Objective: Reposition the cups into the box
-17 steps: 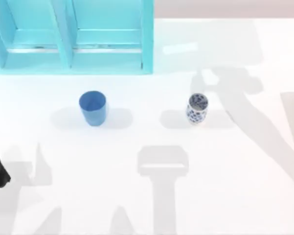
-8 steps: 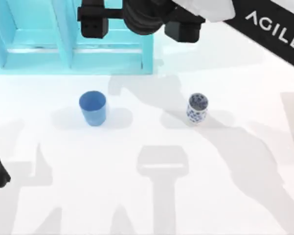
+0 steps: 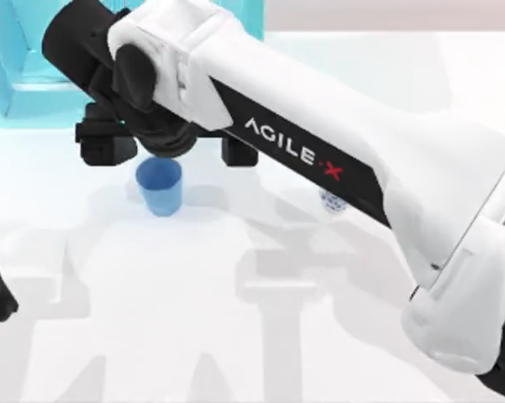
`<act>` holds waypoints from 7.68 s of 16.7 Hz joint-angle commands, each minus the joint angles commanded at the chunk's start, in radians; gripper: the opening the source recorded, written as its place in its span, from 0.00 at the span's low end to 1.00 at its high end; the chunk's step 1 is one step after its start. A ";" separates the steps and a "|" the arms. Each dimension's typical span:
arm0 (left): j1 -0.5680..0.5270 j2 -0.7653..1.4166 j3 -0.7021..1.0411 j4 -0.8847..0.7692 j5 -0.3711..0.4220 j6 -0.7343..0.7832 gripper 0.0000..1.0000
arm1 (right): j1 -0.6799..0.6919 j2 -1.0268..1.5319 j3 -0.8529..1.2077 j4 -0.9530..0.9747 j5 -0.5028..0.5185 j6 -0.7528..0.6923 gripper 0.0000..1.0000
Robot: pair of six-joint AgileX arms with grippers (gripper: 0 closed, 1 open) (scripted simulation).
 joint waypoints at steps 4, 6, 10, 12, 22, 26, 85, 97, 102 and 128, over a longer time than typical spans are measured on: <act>0.000 0.000 0.000 0.000 0.000 0.000 1.00 | 0.009 0.045 0.033 -0.020 -0.001 0.020 1.00; 0.000 0.000 0.000 0.000 0.000 0.000 1.00 | 0.009 0.045 0.033 -0.020 -0.001 0.020 1.00; 0.000 0.000 0.000 0.000 0.000 0.000 1.00 | 0.000 0.059 0.030 -0.002 -0.003 0.012 1.00; 0.000 0.000 0.000 0.000 0.000 0.000 1.00 | -0.014 0.096 0.026 0.046 -0.007 -0.004 1.00; 0.000 0.000 0.000 0.000 0.000 0.000 1.00 | -0.062 0.215 0.010 0.199 -0.020 -0.052 0.92; 0.000 0.000 0.000 0.000 0.000 0.000 1.00 | -0.062 0.215 0.010 0.199 -0.020 -0.052 0.62; 0.000 0.000 0.000 0.000 0.000 0.000 1.00 | -1.694 -1.007 -1.262 -0.071 -0.523 -1.617 0.00; 0.000 0.000 0.000 0.000 0.000 0.000 1.00 | -1.671 -1.010 -1.413 0.074 -0.523 -1.594 0.00; 0.000 0.000 0.000 0.000 0.000 0.000 1.00 | -1.653 -1.013 -1.521 0.187 -0.524 -1.576 0.00; 0.000 0.000 0.000 0.000 0.000 0.000 1.00 | -1.654 -1.013 -1.518 0.184 -0.524 -1.577 1.00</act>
